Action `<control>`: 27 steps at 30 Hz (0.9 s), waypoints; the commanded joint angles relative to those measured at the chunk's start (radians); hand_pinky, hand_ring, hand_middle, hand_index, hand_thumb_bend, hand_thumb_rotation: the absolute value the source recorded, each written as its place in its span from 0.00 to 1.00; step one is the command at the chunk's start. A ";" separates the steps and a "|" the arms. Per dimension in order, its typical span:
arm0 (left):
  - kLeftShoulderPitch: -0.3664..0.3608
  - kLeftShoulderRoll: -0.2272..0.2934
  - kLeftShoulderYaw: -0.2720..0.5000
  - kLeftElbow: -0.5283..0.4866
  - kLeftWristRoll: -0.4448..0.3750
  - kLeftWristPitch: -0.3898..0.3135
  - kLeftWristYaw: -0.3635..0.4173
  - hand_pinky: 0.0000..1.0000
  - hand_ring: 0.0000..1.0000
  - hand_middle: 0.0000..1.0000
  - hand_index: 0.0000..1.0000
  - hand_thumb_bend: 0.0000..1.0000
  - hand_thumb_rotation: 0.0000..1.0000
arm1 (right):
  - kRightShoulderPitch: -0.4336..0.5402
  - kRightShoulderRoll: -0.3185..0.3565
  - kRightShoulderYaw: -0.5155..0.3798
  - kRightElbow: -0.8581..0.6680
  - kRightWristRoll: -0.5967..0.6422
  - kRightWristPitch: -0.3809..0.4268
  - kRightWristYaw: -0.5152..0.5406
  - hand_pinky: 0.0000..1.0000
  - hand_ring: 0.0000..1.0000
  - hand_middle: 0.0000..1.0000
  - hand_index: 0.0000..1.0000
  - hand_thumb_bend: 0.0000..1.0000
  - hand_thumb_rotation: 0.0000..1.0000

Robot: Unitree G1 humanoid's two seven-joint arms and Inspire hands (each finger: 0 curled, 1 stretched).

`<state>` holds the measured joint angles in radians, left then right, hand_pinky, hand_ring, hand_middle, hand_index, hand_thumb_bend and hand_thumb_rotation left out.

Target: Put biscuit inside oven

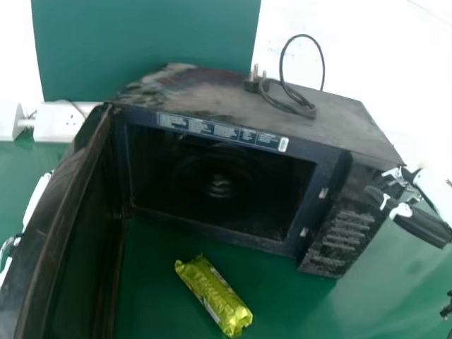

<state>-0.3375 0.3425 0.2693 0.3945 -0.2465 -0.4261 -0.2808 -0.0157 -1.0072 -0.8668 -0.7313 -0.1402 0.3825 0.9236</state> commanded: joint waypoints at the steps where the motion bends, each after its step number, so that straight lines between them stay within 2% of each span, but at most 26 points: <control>1: 0.003 -0.001 0.008 0.001 0.002 -0.002 -0.001 0.27 0.30 0.41 0.49 0.52 0.06 | 0.007 0.010 -0.001 0.012 0.069 -0.021 0.021 0.51 0.64 0.71 0.78 0.84 0.39; 5: 0.000 0.001 0.008 0.011 0.005 -0.011 -0.003 0.27 0.31 0.41 0.49 0.52 0.06 | 0.000 0.006 -0.003 0.036 0.167 -0.039 0.030 0.49 0.64 0.71 0.79 0.83 0.38; 8: -0.001 0.000 0.008 0.014 0.004 -0.010 -0.003 0.27 0.31 0.40 0.49 0.52 0.06 | 0.001 -0.001 0.005 0.061 0.222 -0.091 0.035 0.46 0.63 0.70 0.79 0.87 0.49; 11: 0.002 -0.002 0.007 0.000 0.004 0.004 0.004 0.27 0.31 0.40 0.49 0.52 0.06 | 0.002 -0.014 0.017 0.070 0.281 -0.094 0.042 0.46 0.66 0.73 0.79 0.87 0.45; 14: 0.003 -0.003 0.006 -0.002 0.003 0.006 0.003 0.27 0.30 0.40 0.49 0.52 0.06 | 0.003 -0.049 0.047 0.090 0.289 -0.161 0.052 0.49 0.66 0.73 0.79 0.92 0.49; 16: 0.003 -0.003 0.006 -0.002 0.001 0.004 0.000 0.27 0.30 0.40 0.49 0.52 0.06 | -0.014 -0.057 0.080 0.111 0.337 -0.185 0.059 0.49 0.65 0.72 0.78 0.93 0.47; 17: 0.002 -0.003 0.006 -0.002 0.002 0.004 0.000 0.27 0.31 0.40 0.49 0.52 0.06 | -0.020 -0.053 0.098 0.117 0.360 -0.188 0.056 0.50 0.65 0.72 0.77 0.95 0.45; 19: 0.003 -0.004 0.005 -0.005 0.004 0.007 0.004 0.27 0.31 0.40 0.49 0.52 0.06 | -0.026 -0.012 0.133 0.136 0.348 -0.293 0.027 0.46 0.60 0.68 0.74 0.99 0.50; 20: 0.003 -0.005 0.005 -0.006 0.003 0.009 0.005 0.27 0.31 0.40 0.49 0.52 0.06 | -0.023 0.002 0.148 0.143 0.327 -0.343 0.011 0.46 0.59 0.66 0.73 1.00 0.56; 21: 0.004 -0.005 0.005 -0.007 0.002 0.011 0.005 0.27 0.30 0.40 0.49 0.52 0.06 | -0.017 0.000 0.158 0.137 0.314 -0.353 0.004 0.45 0.57 0.65 0.73 1.00 0.58; 23: 0.003 -0.005 0.005 -0.005 0.001 0.012 0.002 0.27 0.30 0.40 0.49 0.52 0.06 | -0.010 -0.003 0.177 0.125 0.309 -0.348 -0.005 0.44 0.56 0.63 0.73 1.00 0.56; 24: 0.002 -0.005 0.005 -0.003 0.001 0.012 0.003 0.27 0.30 0.40 0.49 0.52 0.06 | -0.009 0.016 0.188 0.120 0.321 -0.349 -0.017 0.43 0.56 0.63 0.73 1.00 0.55; 26: 0.002 -0.004 0.005 -0.002 0.008 0.010 0.008 0.27 0.30 0.40 0.49 0.52 0.06 | -0.009 0.067 0.223 0.137 0.338 -0.407 -0.043 0.41 0.55 0.62 0.72 1.00 0.49; 27: 0.001 -0.004 0.005 0.001 0.008 0.008 0.007 0.27 0.30 0.40 0.49 0.52 0.06 | -0.007 0.073 0.239 0.140 0.322 -0.431 -0.052 0.38 0.52 0.59 0.71 1.00 0.55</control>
<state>-0.3375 0.3423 0.2689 0.3969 -0.2449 -0.4168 -0.2794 -0.0276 -0.9538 -0.6485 -0.5984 0.1853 -0.0162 0.8896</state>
